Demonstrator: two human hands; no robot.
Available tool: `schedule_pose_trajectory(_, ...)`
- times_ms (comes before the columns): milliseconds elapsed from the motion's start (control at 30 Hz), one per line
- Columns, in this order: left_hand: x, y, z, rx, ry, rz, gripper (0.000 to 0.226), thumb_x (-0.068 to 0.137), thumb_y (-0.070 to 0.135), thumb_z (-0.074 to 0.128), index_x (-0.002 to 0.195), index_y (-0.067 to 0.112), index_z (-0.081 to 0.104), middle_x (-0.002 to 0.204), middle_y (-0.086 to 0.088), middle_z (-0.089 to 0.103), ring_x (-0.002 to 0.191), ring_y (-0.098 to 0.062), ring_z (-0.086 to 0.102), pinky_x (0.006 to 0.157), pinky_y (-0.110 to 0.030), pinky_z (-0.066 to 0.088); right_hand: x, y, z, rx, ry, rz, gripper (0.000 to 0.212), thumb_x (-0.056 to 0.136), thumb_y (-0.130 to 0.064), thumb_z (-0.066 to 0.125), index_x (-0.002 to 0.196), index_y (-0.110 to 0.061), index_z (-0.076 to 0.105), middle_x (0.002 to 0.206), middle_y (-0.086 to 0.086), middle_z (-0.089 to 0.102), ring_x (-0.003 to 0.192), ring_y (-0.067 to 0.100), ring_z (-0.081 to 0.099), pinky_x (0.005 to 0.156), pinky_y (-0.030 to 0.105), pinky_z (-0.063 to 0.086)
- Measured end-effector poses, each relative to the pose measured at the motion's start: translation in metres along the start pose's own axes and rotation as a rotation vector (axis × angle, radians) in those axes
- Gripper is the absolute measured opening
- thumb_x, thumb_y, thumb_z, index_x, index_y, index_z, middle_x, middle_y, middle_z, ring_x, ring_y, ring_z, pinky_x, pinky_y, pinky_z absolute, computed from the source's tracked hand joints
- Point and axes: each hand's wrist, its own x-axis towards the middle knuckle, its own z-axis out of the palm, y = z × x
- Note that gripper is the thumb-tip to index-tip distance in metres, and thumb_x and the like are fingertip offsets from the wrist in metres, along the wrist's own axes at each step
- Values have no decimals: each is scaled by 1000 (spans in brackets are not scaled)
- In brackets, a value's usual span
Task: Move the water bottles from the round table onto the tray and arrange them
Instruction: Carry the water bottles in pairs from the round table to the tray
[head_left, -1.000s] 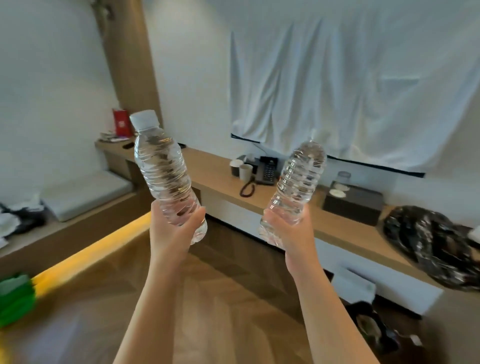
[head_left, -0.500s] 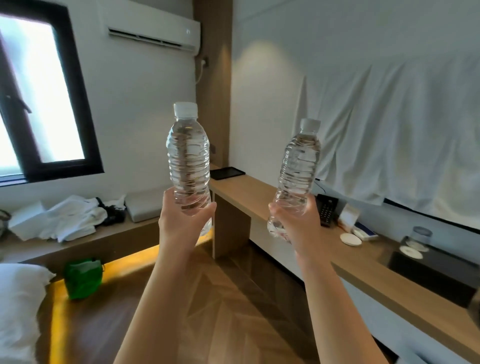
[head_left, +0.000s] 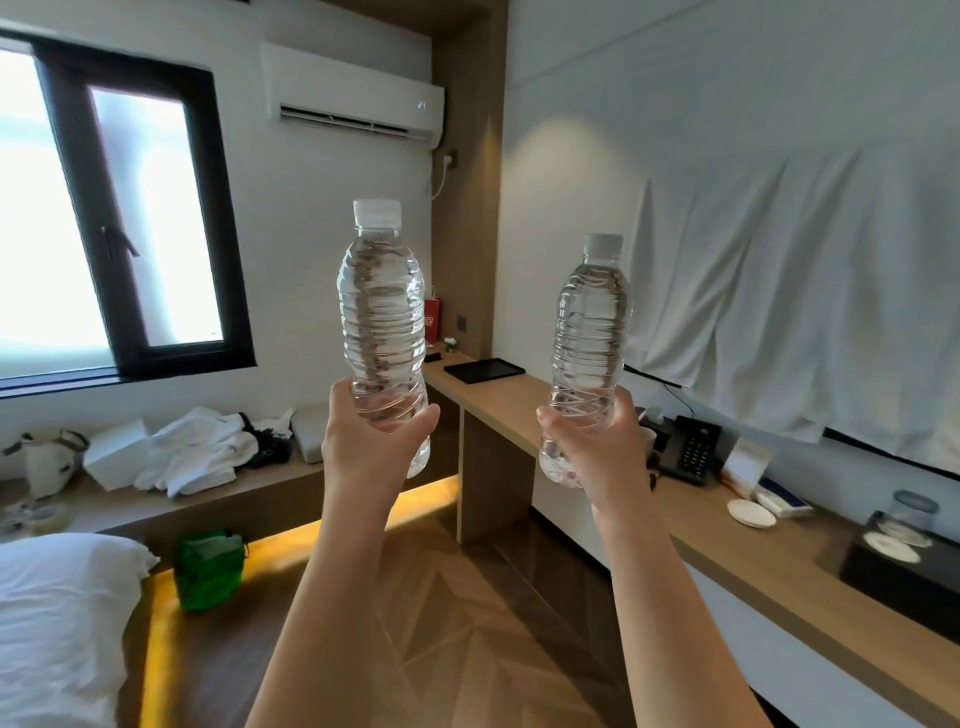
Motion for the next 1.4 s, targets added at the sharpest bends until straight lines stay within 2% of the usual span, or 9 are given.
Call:
schedule_pose_trajectory(133,3,-4,-7,10,3,7,77,68,32,84,132,27,41,114,4,56,101,-18,58,83,-34,48,0,-3,10,11,-11,-16,58,76,-30,81,125,-27,50,114,-5,66,103,12,65,84,26,52)
schedule_pose_trajectory(267,6,-11,-14,4,5,-1,77,67,30,85,131,25,42,114,3,59,99,-17,60,80,-32,49,-2,-1,18,14,-15,-18,59,75,-29,82,125,-28,50,115,-6,65,105,12,63,91,32,54)
schedule_pose_trajectory(367,11,-17,-18,-6,-3,-9,78,67,30,85,131,25,42,115,2,58,100,-17,60,82,-33,50,-4,4,27,27,4,-28,56,74,-28,83,121,-30,52,109,-8,66,100,9,65,88,32,55)
schedule_pose_trajectory(467,16,-27,-21,3,-8,-3,79,66,31,85,131,27,42,114,5,58,97,-12,59,77,-28,47,-6,12,36,46,10,-28,57,73,-29,83,121,-30,52,110,-7,67,100,10,66,84,30,56)
schedule_pose_trajectory(800,47,-58,-15,14,5,-48,74,66,32,85,129,28,45,109,7,60,89,-2,58,67,-17,41,16,45,61,28,-11,-18,62,72,-31,84,124,-29,50,114,-7,66,102,9,66,89,33,56)
schedule_pose_trajectory(933,68,-76,1,21,8,-54,75,66,31,85,129,27,45,109,8,60,91,-3,58,64,-14,40,41,67,70,-2,-6,-34,63,72,-34,83,125,-30,49,114,-9,65,101,5,65,86,25,55)
schedule_pose_trajectory(1067,94,-103,23,35,17,-64,74,66,30,85,128,26,46,110,6,61,94,-7,60,65,-15,42,76,99,81,-30,34,-41,62,73,-36,82,124,-33,47,113,-12,64,97,-4,64,70,5,49)
schedule_pose_trajectory(1200,131,-124,54,55,30,-61,73,66,28,85,128,25,47,108,6,61,90,-4,60,65,-16,42,124,130,97,-27,48,-15,65,74,-37,82,127,-27,46,117,-7,64,100,5,65,64,5,47)
schedule_pose_trajectory(1400,196,-145,108,41,51,-39,68,65,29,84,123,27,48,106,8,62,89,-4,62,64,-12,42,204,160,116,-22,48,-60,59,75,-30,83,122,-27,49,103,-20,60,88,-9,63,60,-1,44)
